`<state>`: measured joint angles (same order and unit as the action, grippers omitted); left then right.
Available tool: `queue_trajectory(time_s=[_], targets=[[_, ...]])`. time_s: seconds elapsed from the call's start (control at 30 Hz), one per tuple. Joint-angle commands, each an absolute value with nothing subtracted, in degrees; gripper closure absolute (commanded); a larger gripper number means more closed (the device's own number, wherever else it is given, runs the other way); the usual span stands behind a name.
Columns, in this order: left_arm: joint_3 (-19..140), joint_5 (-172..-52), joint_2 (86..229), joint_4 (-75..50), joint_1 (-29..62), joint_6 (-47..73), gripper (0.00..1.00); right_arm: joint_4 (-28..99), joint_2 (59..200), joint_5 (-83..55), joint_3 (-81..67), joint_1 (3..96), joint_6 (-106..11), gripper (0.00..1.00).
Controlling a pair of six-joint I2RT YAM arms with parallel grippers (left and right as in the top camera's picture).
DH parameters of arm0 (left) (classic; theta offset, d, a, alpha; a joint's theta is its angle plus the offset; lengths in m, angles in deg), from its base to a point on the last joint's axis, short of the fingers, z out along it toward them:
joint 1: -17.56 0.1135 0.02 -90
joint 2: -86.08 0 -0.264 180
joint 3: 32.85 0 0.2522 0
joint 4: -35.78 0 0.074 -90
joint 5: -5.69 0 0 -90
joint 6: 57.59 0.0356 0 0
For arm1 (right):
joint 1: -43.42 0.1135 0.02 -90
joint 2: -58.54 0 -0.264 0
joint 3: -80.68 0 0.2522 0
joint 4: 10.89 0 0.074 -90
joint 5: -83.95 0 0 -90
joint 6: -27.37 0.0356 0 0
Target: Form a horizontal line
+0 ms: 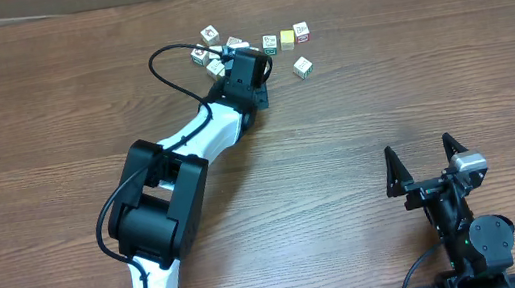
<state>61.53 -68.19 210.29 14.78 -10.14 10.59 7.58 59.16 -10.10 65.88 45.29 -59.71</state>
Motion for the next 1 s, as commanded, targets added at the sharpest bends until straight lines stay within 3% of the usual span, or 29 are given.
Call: queue_trajectory(time_s=[0.0, 0.97], targets=[[62.19, -67.38, 208.19, 15.04, -9.68, 11.86, 0.64, 7.39, 58.73, -9.6, 66.47, 44.96, -60.1, 0.0], [62.19, -67.36, 202.42, 7.5, -9.84, 10.46, 0.7, 7.39, 58.73, -9.6, 66.47, 44.96, -60.1, 0.0]])
